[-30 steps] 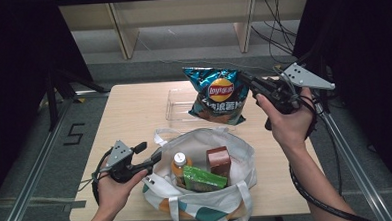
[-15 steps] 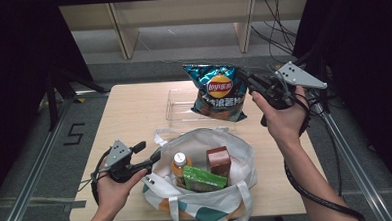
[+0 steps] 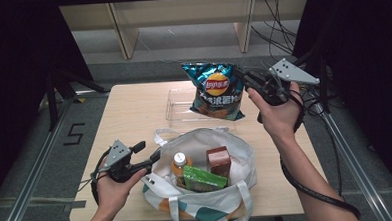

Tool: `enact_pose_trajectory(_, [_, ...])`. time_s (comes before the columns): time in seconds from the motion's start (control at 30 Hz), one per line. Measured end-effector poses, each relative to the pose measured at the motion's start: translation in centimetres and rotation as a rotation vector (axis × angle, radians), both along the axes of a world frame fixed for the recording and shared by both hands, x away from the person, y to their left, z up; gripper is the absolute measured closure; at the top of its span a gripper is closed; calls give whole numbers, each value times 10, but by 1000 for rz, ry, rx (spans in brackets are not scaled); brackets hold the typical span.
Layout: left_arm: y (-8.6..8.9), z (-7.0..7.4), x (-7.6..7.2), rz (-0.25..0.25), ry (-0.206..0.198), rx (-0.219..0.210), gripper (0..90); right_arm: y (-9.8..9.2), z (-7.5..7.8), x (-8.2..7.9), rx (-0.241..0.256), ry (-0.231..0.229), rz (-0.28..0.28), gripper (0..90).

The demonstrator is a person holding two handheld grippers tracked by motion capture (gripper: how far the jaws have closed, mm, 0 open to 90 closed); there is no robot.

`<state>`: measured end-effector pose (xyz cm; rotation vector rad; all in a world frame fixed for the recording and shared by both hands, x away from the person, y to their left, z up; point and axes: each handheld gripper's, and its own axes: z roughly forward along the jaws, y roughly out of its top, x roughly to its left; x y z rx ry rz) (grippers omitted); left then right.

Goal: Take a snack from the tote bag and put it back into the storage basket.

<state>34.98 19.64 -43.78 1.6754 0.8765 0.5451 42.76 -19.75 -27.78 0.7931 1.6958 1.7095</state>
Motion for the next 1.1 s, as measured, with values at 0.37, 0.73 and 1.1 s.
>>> enact_pose_trajectory(0.37, [0, 1, -2, 16, 9, 4, 331, 2, -2, 14, 7, 9, -23, 899])
enact_pose_trajectory(0.73, [1, 1, 1, -4, -21, 20, 331, 2, 1, 22, 6, 12, -37, 899])
enact_pose_trajectory(1.1, [1, 1, 1, -1, -22, 25, 331, 6, 5, 31, 14, 14, -47, 899])
